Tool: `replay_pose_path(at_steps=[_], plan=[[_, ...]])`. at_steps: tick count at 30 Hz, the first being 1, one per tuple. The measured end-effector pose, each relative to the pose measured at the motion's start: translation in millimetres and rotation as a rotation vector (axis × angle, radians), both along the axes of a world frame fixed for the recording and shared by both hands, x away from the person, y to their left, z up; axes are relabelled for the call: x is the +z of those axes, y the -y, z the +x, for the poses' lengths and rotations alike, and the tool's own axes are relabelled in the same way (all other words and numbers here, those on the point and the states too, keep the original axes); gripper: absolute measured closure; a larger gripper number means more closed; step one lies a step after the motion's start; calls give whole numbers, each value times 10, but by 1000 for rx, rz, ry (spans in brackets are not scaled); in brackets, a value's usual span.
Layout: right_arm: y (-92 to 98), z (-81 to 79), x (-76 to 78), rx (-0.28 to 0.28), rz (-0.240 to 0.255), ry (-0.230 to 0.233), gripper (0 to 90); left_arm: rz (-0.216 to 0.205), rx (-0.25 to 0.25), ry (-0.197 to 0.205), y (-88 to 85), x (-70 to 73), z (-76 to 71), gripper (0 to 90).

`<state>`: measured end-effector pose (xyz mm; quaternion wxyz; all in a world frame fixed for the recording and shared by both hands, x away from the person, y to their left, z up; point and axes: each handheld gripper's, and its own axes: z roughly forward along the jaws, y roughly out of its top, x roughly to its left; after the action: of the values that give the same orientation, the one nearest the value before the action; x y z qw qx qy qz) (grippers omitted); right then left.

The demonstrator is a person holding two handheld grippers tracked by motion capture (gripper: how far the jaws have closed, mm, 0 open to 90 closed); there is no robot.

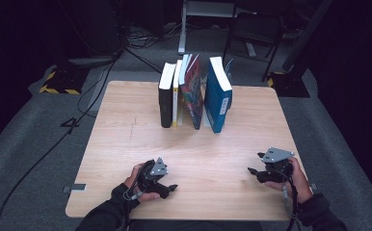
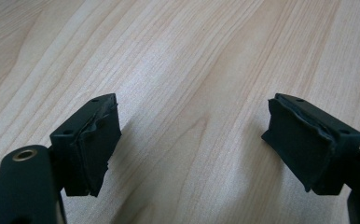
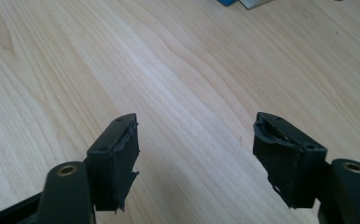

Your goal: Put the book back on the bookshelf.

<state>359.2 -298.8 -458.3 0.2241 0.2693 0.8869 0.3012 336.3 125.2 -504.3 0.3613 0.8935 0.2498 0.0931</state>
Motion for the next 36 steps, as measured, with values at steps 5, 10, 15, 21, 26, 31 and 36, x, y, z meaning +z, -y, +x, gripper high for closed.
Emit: replay_pose_path(at_steps=[5, 10, 15, 21, 26, 31, 36], plan=[[104, -77, -57, -10, 8, -9, 311, 0, 1, 0, -1, 0, -2, 175], [226, -160, -129, -21, 20, -24, 311, -1, 1, 0, -1, -1, -2, 175], [365, -232, -188, -30, 38, -43, 310, -1, 1, 0, -1, -1, -2, 175], [527, -295, -264, -46, 74, -64, 310, -1, 4, 1, -3, -1, -6, 175], [686, -414, -369, -45, 122, -80, 311, -1, 4, 0, -4, -1, -6, 175], [788, -483, -416, -65, 181, -88, 297, 0, 5, 2, -5, -1, -8, 175], [893, -528, -461, -103, 238, -103, 269, 0, 7, 0, -5, -1, -11, 175]])
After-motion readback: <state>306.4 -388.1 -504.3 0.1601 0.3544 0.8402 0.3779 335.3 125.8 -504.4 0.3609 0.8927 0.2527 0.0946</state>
